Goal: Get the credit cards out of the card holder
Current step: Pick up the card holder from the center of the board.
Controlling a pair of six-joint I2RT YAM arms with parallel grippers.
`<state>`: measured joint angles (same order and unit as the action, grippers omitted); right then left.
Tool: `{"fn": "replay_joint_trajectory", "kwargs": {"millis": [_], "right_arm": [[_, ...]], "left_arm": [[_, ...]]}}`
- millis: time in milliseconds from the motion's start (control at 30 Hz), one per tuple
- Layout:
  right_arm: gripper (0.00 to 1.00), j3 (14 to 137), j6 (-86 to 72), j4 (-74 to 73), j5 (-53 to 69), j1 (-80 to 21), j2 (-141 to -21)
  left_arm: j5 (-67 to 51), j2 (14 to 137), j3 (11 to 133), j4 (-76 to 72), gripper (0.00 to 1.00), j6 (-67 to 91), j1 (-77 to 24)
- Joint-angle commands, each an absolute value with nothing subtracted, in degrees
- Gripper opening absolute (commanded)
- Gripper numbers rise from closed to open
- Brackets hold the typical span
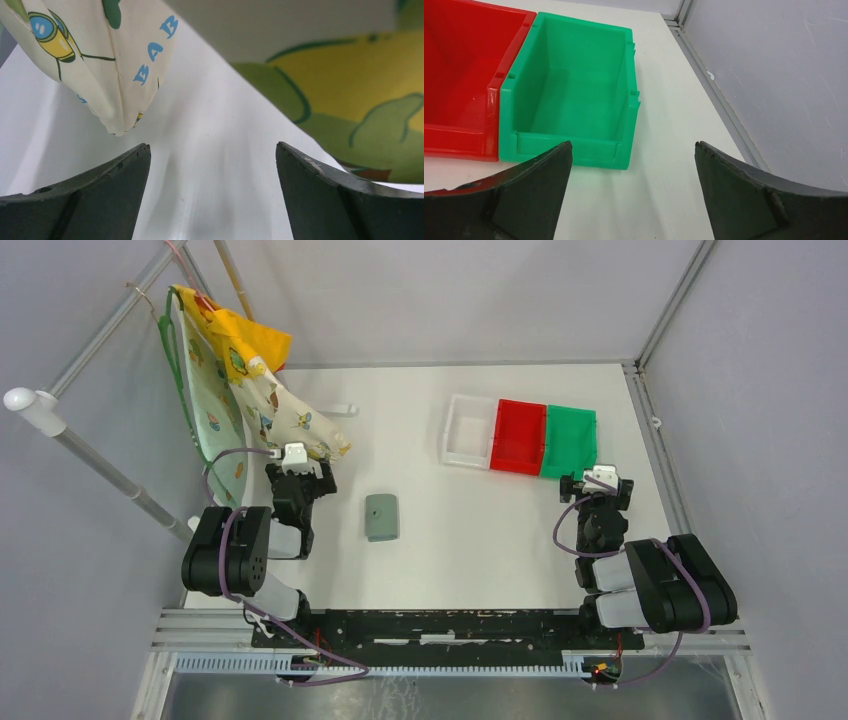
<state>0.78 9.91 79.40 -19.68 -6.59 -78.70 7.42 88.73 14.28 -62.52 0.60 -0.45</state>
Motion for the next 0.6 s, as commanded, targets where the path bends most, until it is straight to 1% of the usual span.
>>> {"fn": "replay_joint_trajectory", "kwargs": {"millis": [0,233,300,333,367,400,433,500,567], "right_arm": [[0.98,-5.4,10.5,80.9,-18.6,-6.3,-78.1],[0.98,-5.4,9.8,81.1,-20.5,-6.4,-78.1],[0.98,-5.7,7.7,81.2,-25.8,-6.3,-76.9],[0.98,-5.8,6.9,79.1,-25.2,-6.1,-75.6],[0.98,-6.6,8.4,81.4,-23.6,-6.2,-75.0],[0.98,-6.4,9.4,78.9,-24.4,-7.1,-72.6],[0.98,-4.2,7.9,71.1,-26.5,-7.5,-69.4],[0.98,4.5,2.8,49.4,-32.3,-7.5,-64.6],[0.98,12.4,1.6,34.7,-30.9,-7.5,-64.3]], "left_arm": [[7.9,88.7,15.2,-65.6,1.0,1.5,-0.1],[5.1,87.5,15.3,-65.1,1.0,2.2,2.1],[4.0,85.7,17.3,-59.4,1.0,2.6,2.8],[3.1,84.3,19.6,-54.4,1.0,2.7,3.5],[1.8,83.3,22.2,-48.6,1.0,2.6,4.0],[0.5,82.7,24.8,-44.1,1.0,2.2,4.5],[-1.9,82.4,27.0,-40.2,1.0,1.5,4.9],[-4.9,81.8,31.0,-33.4,1.0,-1.5,5.0],[-7.0,81.0,33.8,-27.7,1.0,-3.2,5.1]]}}
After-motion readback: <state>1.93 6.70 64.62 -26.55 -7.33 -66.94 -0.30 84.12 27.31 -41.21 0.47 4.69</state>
